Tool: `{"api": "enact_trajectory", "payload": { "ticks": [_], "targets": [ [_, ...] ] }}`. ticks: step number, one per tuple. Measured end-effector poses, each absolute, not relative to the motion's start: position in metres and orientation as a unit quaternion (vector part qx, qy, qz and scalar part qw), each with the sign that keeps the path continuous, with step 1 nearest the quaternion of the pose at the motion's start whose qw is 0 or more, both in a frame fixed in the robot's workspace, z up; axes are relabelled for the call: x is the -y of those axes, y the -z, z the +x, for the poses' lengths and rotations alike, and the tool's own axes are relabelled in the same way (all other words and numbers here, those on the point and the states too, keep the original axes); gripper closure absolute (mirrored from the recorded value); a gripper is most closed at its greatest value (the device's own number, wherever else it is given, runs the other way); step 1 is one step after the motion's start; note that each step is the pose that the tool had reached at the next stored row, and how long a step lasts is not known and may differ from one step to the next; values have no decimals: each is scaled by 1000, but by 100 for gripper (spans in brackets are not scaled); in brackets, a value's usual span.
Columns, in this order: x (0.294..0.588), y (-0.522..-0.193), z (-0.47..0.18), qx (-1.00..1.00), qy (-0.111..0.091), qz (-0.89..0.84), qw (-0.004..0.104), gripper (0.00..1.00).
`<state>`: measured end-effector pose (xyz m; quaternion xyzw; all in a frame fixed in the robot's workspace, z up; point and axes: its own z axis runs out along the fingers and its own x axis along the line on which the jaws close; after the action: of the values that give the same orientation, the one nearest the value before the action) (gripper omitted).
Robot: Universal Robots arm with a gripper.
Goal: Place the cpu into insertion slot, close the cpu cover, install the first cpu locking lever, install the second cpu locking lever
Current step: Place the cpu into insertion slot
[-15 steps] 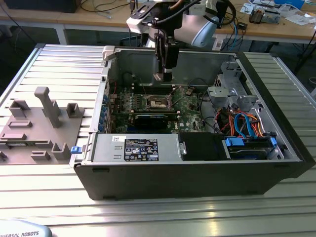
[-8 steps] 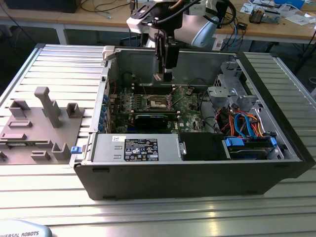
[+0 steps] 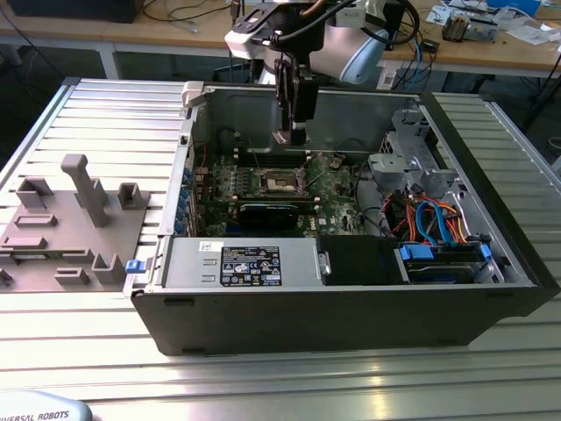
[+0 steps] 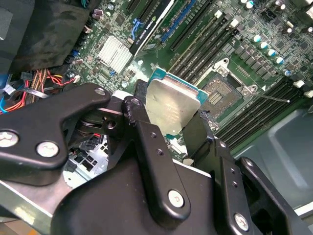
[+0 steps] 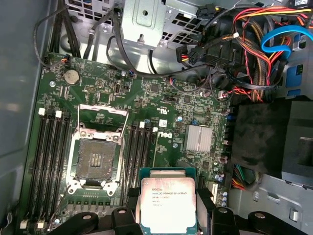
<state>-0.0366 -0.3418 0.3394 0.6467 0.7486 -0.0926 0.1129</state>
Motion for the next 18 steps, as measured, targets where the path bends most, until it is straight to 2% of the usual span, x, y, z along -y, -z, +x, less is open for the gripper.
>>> {"api": "enact_trajectory", "payload": {
  "ticks": [18],
  "targets": [
    [342, -339, -36, -748, 98, 646, 118, 46]
  ]
}}
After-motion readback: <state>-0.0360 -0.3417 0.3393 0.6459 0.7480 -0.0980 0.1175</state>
